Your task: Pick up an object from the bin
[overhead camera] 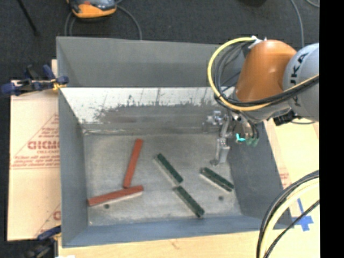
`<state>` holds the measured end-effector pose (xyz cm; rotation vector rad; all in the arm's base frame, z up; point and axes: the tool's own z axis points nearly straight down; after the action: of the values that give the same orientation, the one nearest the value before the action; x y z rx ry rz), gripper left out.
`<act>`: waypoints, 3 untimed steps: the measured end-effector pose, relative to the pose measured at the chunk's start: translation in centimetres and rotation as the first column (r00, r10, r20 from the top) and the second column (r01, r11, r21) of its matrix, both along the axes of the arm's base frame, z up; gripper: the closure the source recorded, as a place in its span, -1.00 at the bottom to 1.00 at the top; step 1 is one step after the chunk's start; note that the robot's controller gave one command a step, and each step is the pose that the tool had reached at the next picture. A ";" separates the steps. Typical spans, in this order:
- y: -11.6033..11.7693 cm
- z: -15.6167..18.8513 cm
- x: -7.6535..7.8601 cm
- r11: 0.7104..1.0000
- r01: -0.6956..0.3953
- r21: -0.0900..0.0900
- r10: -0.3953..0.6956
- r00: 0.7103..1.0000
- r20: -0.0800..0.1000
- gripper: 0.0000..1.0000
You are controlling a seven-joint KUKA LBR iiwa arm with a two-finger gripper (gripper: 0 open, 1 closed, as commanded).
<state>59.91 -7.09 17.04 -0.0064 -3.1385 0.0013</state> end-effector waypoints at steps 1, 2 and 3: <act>0.0 0.5 0.2 1.000 -0.001 -0.001 0.001 1.000 0.008 -1.00; 0.0 -2.2 -2.9 0.998 0.061 0.001 -0.061 0.998 0.010 -1.00; -1.8 -5.8 -4.1 0.997 0.080 0.000 -0.080 0.997 0.007 -1.00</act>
Offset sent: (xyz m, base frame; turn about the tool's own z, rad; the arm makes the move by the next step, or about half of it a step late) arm -0.0587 0.0002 -0.0482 0.1211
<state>55.82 -8.89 11.22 -0.1329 -3.1427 0.0014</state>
